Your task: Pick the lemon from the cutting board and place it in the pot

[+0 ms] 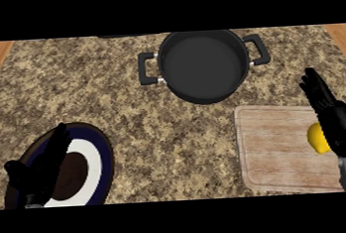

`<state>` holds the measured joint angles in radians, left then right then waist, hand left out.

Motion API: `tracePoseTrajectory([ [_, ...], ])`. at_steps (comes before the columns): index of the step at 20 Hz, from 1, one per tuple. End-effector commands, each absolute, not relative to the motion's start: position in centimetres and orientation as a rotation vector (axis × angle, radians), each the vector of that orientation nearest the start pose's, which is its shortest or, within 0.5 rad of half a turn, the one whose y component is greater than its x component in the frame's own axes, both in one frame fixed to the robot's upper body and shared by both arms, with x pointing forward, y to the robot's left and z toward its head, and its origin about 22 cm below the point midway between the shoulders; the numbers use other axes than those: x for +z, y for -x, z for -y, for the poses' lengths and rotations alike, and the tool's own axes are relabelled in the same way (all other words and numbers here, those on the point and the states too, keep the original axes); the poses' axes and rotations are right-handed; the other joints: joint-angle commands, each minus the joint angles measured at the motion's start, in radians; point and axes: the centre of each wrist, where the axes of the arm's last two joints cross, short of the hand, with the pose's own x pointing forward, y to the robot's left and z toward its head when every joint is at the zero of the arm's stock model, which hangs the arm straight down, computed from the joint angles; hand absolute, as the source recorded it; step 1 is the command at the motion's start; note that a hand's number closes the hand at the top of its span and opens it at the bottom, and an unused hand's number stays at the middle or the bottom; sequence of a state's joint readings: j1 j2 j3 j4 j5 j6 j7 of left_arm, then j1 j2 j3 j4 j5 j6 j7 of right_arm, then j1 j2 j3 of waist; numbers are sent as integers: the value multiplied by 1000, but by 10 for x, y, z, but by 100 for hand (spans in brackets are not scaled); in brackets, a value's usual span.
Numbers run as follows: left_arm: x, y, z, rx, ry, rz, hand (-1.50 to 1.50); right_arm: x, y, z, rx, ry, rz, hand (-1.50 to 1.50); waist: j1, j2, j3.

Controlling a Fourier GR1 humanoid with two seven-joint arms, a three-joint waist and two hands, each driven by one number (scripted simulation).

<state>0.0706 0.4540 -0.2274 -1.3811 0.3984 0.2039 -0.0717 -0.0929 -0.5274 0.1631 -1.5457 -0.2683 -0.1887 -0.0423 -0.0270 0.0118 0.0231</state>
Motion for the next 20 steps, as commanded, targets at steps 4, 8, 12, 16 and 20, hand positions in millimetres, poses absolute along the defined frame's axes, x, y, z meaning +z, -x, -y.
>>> tracePoseTrajectory([
  [4, 28, -245, -277, -41, -85, 1478, 0, 67, -279, 316, 126, -80, 1598, -150, 35, -13, -21],
  [8, 27, -255, -261, 0, -35, 1490, 0, 100, -270, 382, 656, 577, 1517, 150, 7, -13, -31],
  [12, 45, -259, -259, 26, -36, 1469, 0, 61, -234, 387, 418, 599, 1865, -150, -13, -21, -20],
  [16, 54, -266, -236, 39, -42, 1475, 0, 100, -194, 393, 557, 584, 1864, -150, -25, -22, -24],
  [20, 53, -257, -247, -1, -67, 1458, 0, 143, -187, 421, 732, 760, 1625, -150, -14, -22, -26],
])
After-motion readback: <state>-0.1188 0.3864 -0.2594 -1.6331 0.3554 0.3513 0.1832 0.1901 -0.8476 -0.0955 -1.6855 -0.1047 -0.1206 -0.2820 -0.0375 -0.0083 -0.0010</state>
